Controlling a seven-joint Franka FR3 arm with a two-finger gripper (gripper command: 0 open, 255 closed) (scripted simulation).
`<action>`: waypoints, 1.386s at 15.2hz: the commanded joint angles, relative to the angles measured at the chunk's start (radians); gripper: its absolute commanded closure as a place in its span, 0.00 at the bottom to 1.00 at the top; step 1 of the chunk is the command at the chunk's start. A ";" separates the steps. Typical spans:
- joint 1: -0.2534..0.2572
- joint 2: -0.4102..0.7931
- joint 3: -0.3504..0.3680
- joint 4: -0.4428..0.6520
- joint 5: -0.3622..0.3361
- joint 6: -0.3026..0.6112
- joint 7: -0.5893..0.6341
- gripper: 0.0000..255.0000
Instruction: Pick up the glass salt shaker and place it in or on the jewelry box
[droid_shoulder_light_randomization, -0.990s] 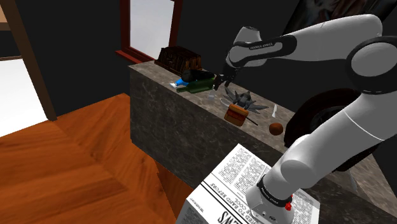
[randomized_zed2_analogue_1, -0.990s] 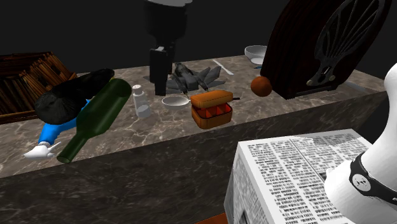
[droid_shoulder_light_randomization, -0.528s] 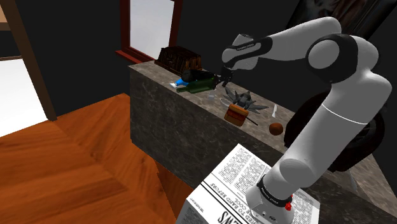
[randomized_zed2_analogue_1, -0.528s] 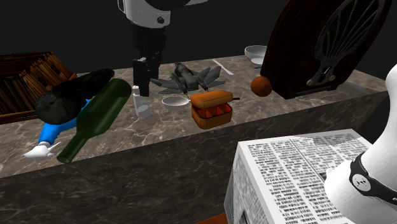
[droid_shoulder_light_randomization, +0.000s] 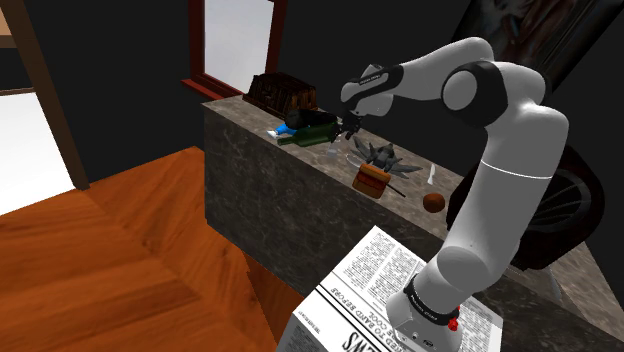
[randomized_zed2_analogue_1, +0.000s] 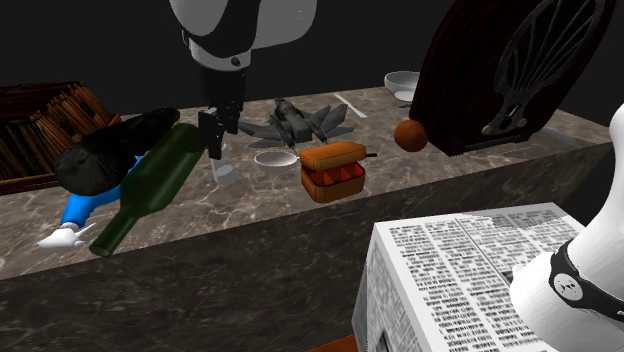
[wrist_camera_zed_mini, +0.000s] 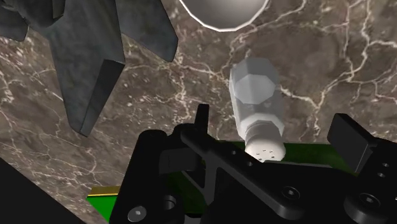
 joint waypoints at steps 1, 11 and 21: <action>-0.005 0.022 0.005 0.001 0.013 0.020 -0.009 0.00; -0.011 0.050 0.012 0.003 0.028 0.044 -0.019 0.00; -0.011 0.050 0.012 0.003 0.028 0.044 -0.019 1.00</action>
